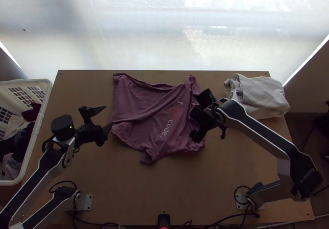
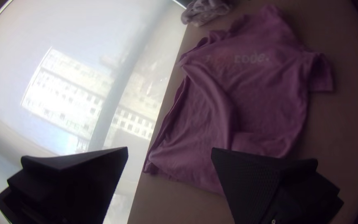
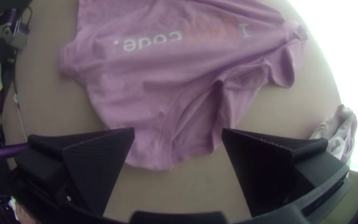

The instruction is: Fold the t-shirt

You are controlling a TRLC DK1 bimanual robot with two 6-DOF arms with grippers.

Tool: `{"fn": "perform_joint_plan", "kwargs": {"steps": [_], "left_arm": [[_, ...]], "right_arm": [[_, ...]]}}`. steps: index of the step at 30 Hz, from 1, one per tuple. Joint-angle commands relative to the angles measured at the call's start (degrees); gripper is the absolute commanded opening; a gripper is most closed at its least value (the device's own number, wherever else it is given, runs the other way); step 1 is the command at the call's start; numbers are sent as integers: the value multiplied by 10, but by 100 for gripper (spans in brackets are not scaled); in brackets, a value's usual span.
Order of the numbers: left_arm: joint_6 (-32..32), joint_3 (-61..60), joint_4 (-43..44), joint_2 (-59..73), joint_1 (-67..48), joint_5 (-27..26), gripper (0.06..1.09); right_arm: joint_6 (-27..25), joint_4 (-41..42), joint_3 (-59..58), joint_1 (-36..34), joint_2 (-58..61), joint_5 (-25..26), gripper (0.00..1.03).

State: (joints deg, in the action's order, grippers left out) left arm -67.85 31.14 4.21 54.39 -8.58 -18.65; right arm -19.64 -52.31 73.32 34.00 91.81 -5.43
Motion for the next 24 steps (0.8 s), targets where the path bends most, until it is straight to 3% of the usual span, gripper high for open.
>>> {"fn": "perform_joint_plan", "kwargs": {"steps": [1, 6, 15, 24], "left_arm": [[-107, -111, -23, -123, 5, -48, 103], [-164, -166, -24, -150, -11, -60, 102], [-205, -201, -36, -172, -20, -67, 102], [-221, -209, 117, -32, 2, -74, 102]], "right_arm": [[-15, 50, -150, 98, -100, 85, 97], [-15, 85, -181, 144, -114, 141, 96], [7, 96, -236, 230, -150, 152, 96], [20, 157, -252, 270, -153, 167, 93]]}}
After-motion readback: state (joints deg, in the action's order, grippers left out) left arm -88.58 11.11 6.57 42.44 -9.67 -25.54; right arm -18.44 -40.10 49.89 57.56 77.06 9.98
